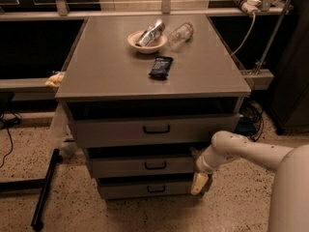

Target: Open middle drawer

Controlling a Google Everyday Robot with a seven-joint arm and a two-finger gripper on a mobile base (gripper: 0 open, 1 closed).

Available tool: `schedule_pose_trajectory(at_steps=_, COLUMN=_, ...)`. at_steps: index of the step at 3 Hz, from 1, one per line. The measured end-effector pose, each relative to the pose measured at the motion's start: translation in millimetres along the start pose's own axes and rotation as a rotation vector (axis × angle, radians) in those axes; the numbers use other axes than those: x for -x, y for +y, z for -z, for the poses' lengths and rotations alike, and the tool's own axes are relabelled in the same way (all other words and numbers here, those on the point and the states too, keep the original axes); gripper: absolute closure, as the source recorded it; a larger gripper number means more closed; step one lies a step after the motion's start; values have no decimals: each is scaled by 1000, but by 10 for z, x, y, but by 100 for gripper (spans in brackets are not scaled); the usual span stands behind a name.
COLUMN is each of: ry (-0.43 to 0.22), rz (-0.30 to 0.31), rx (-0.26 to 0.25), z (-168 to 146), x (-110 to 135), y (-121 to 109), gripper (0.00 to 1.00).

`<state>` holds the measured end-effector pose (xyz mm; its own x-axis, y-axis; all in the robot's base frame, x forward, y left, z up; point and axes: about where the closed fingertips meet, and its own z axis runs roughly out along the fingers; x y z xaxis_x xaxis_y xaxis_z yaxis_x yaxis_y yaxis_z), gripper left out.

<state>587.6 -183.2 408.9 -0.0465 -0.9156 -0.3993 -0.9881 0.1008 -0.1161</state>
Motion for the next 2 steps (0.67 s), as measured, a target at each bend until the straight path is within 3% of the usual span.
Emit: schedule_pose_trajectory(at_steps=2, ry=34, rz=-48, rx=56, z=203, x=-81, y=238, gripper=0)
